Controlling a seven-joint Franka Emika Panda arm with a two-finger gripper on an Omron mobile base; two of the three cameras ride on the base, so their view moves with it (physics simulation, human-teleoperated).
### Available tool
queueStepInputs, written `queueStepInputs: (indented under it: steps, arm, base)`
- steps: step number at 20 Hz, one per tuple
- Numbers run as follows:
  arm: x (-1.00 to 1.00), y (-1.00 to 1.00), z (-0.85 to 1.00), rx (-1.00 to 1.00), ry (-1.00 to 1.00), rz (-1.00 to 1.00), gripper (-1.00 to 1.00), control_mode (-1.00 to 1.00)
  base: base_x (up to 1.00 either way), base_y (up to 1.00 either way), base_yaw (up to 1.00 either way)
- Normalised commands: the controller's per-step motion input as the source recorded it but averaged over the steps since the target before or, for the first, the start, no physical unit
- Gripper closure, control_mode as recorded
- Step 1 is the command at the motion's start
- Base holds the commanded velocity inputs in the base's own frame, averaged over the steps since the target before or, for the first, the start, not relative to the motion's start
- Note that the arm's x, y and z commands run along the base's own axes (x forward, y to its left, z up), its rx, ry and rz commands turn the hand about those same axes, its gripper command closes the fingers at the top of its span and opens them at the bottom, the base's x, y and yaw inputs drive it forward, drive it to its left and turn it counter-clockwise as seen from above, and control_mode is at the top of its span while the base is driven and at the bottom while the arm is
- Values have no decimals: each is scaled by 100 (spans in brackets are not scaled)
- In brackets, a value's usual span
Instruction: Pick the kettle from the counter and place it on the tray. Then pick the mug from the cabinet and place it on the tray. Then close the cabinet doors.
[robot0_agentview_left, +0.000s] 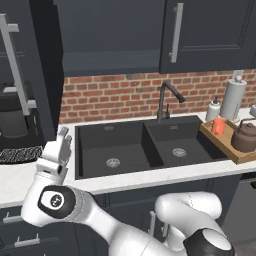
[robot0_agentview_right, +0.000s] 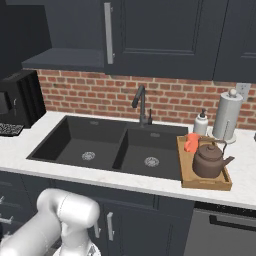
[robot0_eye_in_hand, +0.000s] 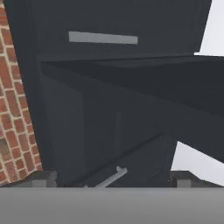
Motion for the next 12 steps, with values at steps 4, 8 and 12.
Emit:
queueStepInputs:
  steps: [4, 8, 12]
  arm:
    - [8, 58, 0, -5, 20, 0, -100, -100]
    - [15, 45, -3, -5, 18, 0, -100, -100]
    - [15, 42, -2, -1, 14, 0, -100, -100]
  base:
    - [0, 0, 0]
    - [0, 0, 0]
    - [0, 0, 0]
